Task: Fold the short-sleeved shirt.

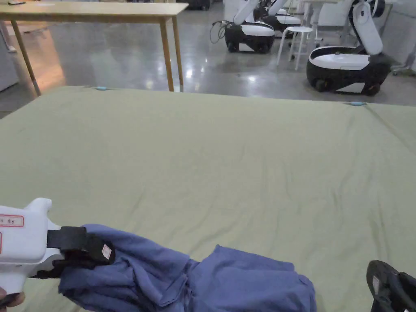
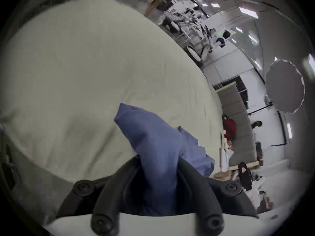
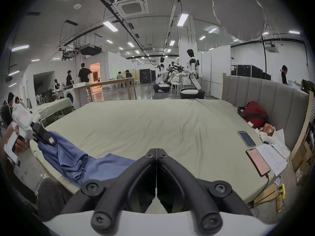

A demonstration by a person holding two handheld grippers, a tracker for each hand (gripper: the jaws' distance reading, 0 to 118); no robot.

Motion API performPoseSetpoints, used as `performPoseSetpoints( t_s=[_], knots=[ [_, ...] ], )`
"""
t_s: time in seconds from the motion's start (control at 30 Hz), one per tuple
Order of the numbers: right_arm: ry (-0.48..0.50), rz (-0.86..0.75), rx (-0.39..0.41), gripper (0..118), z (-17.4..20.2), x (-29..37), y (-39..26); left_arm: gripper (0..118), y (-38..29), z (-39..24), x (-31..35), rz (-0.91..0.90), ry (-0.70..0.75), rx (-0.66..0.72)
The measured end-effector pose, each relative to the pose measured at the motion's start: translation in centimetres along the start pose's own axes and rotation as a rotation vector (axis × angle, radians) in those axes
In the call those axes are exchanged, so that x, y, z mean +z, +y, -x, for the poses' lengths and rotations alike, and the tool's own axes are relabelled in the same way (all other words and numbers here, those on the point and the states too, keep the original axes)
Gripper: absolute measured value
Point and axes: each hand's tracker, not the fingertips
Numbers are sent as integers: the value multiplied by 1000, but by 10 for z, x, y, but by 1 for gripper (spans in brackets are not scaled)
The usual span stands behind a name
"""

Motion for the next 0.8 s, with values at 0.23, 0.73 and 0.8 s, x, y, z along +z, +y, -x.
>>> performPoseSetpoints(
  t_s=[0.23, 0.73, 0.8],
  knots=[
    [20, -16, -12, 1, 0, 9, -1, 16, -11, -80, -27, 20, 60, -166],
    [-58, 9, -62, 1, -39, 17, -9, 116, -102, -208, -193, 232, 164, -450],
    [-74, 22, -65, 1, -43, 16, -10, 96, -105, -212, -194, 245, 68, -495]
  ],
)
